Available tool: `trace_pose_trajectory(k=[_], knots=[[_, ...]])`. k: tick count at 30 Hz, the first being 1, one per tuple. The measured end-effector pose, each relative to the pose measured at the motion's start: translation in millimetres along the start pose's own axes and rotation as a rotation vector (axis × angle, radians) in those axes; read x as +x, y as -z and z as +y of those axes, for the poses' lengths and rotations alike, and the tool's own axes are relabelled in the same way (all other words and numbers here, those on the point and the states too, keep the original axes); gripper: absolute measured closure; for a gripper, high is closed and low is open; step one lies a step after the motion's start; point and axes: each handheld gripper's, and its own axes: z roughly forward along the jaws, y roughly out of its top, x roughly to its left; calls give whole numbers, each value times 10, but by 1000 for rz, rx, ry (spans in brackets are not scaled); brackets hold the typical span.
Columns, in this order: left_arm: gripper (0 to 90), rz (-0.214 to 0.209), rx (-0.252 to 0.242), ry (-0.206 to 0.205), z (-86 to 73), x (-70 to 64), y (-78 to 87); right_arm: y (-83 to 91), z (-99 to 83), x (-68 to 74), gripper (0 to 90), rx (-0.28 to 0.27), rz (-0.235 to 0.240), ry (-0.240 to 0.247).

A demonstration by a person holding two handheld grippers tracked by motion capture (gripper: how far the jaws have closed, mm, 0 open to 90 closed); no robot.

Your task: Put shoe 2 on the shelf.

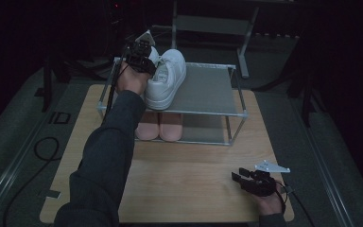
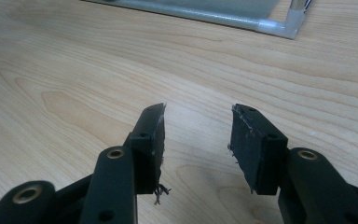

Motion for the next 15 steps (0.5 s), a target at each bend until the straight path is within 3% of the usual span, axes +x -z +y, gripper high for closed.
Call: trace_pose_trajectory(k=[15], knots=[[745, 16, -3, 12, 30, 8, -70, -2, -3, -2, 537, 1, 0, -1]])
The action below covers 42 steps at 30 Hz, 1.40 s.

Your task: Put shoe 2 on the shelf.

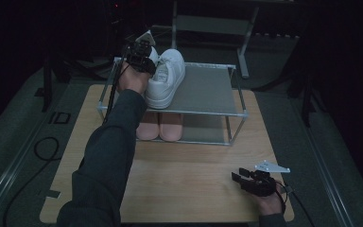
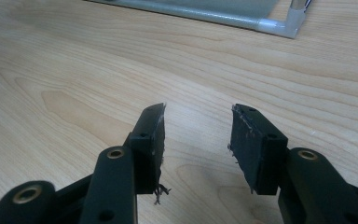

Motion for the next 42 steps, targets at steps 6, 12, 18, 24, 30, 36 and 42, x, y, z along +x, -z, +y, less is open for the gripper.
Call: trace_pose_trajectory(k=[6, 12, 18, 24, 30, 36, 42], knots=[[742, 18, -3, 1, -1, -31, -35, 8, -3, -5, 537, -3, -1, 0], [729, 19, 5, -2, -8, -42, -49, 1, -2, 1, 537, -1, 0, 1], [699, 3, 8, 7, -12, -24, -61, 7, 0, 0, 537, -4, -2, 1], [612, -22, 8, 17, -7, 9, -66, 6, 0, -3, 537, -2, 0, 1], [478, -59, 24, 24, -8, 42, -36, -2, 0, 1, 537, 0, 1, 3], [335, -73, 40, 26, -22, 61, -13, -21, 2, 16, 537, 5, 5, 10], [249, -74, 46, 32, -29, 62, -1, -30, 1, 13, 537, 7, 5, 9]])
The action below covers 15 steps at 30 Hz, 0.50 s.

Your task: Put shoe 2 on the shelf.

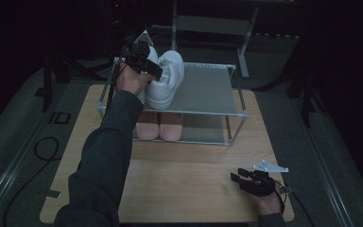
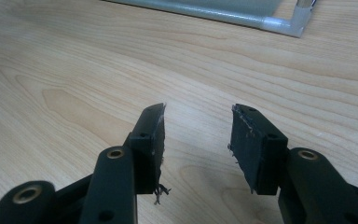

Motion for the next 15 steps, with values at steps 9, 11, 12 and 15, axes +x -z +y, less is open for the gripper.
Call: trace_pose_trajectory(k=[9, 11, 12, 15], knots=[[146, 13, -8, 10, -16, -37, 40, -6, 2, 0, 537, 2, 2, 2], [130, 12, -6, 11, -18, -43, 41, -7, 2, 1, 536, 2, 2, 3], [116, 18, -4, 14, -18, -48, 41, -8, 2, 0, 536, 3, 3, 2], [92, 19, 2, 11, -21, -66, 51, -8, 1, -1, 536, 5, 4, 0]])
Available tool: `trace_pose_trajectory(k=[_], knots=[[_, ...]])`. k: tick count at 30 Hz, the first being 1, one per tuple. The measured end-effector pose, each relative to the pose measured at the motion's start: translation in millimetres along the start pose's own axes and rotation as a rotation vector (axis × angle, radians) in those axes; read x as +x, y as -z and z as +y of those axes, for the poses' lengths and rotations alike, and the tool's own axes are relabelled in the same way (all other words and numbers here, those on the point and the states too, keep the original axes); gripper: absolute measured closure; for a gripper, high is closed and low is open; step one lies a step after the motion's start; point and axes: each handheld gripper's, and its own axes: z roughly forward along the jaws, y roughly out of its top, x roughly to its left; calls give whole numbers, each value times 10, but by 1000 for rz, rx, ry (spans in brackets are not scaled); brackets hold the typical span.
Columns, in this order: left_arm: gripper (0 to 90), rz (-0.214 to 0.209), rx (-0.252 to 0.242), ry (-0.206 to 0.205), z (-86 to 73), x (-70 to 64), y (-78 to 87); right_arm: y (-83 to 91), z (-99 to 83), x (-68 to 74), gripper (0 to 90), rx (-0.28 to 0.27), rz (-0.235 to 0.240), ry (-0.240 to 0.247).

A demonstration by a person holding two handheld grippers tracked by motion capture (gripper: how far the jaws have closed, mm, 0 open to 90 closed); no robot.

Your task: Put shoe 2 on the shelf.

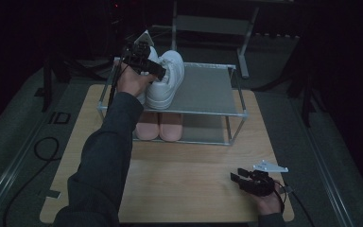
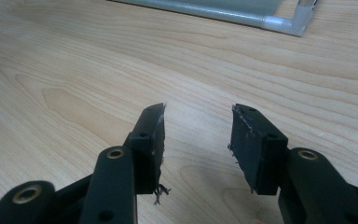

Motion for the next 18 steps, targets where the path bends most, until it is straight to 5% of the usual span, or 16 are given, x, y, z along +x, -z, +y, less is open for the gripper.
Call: trace_pose_trajectory(k=[18], knots=[[73, -2, -30, -16, -9, -53, 126, -12, 5, 5, 536, 3, 1, 4]])
